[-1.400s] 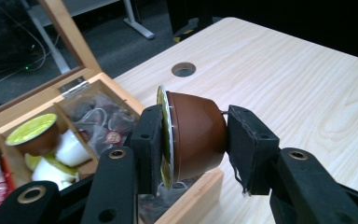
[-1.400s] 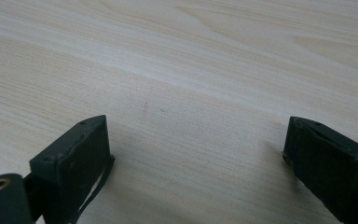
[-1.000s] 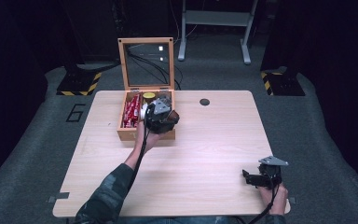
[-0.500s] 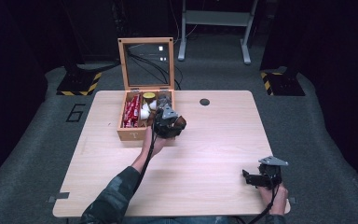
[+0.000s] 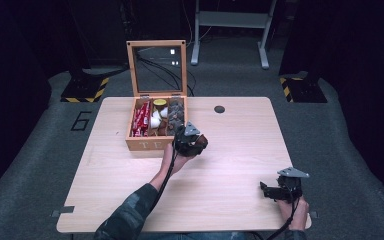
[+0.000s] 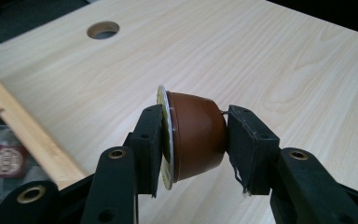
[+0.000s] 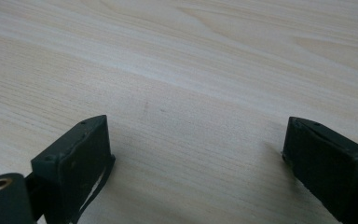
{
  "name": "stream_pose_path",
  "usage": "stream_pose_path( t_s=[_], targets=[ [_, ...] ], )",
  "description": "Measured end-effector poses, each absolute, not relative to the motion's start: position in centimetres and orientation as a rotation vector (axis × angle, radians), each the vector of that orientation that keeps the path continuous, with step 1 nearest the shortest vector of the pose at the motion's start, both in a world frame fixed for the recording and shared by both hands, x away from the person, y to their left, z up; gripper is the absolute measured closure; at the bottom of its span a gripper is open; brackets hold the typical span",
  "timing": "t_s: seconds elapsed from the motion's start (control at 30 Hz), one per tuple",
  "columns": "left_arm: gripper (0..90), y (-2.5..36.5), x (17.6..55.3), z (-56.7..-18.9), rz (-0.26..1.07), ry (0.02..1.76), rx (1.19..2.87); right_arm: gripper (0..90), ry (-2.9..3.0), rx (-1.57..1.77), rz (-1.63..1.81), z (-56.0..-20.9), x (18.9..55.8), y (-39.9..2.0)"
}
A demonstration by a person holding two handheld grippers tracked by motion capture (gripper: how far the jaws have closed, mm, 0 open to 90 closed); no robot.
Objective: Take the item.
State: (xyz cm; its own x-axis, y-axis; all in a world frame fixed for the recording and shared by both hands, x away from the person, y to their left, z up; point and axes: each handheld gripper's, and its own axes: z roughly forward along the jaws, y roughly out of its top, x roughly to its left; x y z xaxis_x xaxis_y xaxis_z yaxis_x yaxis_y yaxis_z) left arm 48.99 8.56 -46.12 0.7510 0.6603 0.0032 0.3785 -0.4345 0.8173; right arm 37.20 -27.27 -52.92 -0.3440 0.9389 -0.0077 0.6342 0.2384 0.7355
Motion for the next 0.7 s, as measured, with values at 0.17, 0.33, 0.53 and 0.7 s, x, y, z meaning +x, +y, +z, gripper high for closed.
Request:
stream_pose_path(
  t_s=[0.17, 0.33, 0.53, 0.7],
  targets=[
    [56.8, 8.0, 48.9, -47.3, 0.379, 0.783, 2.095, 7.0, 2.059, 1.448, 0.902, -52.9, 37.2, -27.2],
    [56.7, 7.7, 49.0, -48.4, 0.358, 0.788, 2.121, 7.1, 2.058, 1.447, 0.902, -52.9, 37.2, -27.2],
    [56.6, 7.4, 49.0, -49.3, 0.344, 0.796, 2.141, 7.1, 2.059, 1.448, 0.902, -52.9, 37.2, -27.2],
    [56.5, 7.2, 49.1, -50.1, 0.328, 0.807, 2.151, 7.1, 2.059, 1.448, 0.902, -52.9, 37.2, -27.2]
  ],
)
